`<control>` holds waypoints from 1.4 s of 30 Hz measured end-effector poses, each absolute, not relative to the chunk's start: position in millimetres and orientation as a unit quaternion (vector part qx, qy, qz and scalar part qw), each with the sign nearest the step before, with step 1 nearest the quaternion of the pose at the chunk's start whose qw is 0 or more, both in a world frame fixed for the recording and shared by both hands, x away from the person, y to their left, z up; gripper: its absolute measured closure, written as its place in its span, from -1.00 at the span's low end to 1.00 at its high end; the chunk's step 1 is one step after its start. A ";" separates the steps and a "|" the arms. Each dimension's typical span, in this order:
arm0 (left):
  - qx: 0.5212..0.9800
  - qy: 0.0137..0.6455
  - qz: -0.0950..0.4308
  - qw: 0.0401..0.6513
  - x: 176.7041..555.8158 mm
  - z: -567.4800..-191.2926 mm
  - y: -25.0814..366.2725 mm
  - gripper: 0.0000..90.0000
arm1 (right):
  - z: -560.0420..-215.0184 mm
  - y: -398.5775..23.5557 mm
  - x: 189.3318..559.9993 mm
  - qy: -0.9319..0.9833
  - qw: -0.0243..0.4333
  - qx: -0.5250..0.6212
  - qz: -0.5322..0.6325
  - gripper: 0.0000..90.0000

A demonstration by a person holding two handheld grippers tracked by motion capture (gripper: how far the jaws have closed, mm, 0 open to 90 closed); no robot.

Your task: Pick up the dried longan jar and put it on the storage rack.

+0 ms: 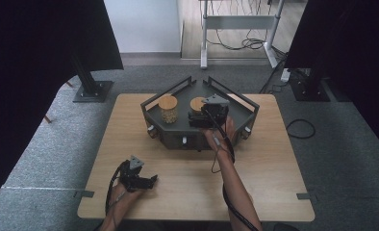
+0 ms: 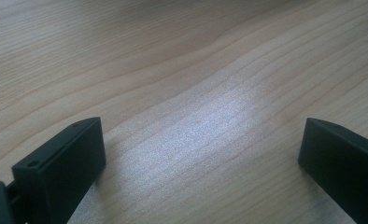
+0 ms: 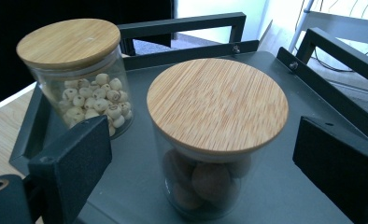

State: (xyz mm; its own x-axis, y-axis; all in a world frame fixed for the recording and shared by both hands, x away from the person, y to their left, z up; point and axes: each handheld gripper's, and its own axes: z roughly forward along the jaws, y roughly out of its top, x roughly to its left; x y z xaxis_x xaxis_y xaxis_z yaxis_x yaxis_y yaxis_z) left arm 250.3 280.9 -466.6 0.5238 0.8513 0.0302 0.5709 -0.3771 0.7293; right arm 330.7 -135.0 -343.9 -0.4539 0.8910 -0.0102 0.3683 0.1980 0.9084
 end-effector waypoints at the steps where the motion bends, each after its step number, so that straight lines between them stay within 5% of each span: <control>1: 0.804 0.442 0.206 0.340 250.3 -466.7 280.9 -1.00 | -342.9 -135.3 329.2 0.720 0.287 0.437 0.457 -0.91; 42: 0.801 0.447 0.208 0.340 248.7 -466.8 279.4 -1.00 | -324.5 -172.4 269.4 0.728 0.301 0.400 0.468 -0.84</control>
